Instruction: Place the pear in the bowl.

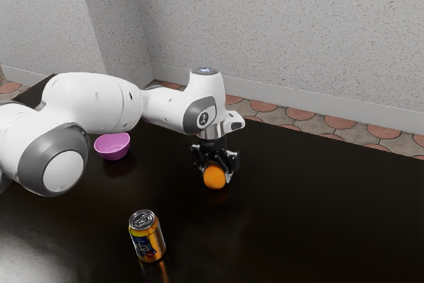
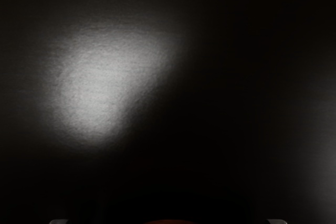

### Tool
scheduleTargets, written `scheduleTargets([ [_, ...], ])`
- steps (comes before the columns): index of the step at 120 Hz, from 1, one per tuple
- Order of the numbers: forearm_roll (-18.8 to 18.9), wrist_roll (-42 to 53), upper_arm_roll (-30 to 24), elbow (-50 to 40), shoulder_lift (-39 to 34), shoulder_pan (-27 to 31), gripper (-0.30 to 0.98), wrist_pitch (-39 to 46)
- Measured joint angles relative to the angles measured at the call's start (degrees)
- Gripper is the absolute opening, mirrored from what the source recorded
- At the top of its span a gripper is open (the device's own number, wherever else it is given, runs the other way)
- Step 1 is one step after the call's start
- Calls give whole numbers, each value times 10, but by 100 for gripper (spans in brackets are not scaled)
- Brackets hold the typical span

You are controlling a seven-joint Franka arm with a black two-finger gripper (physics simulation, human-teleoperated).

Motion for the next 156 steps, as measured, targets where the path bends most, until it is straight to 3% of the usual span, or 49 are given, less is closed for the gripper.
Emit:
scheduleTargets([
  [71, 5, 7, 9, 1, -31, 10, 34, -29],
  [112, 7, 36, 26, 4, -51, 53, 34, -74],
  [156, 22, 83, 32, 68, -52, 117, 27, -142],
])
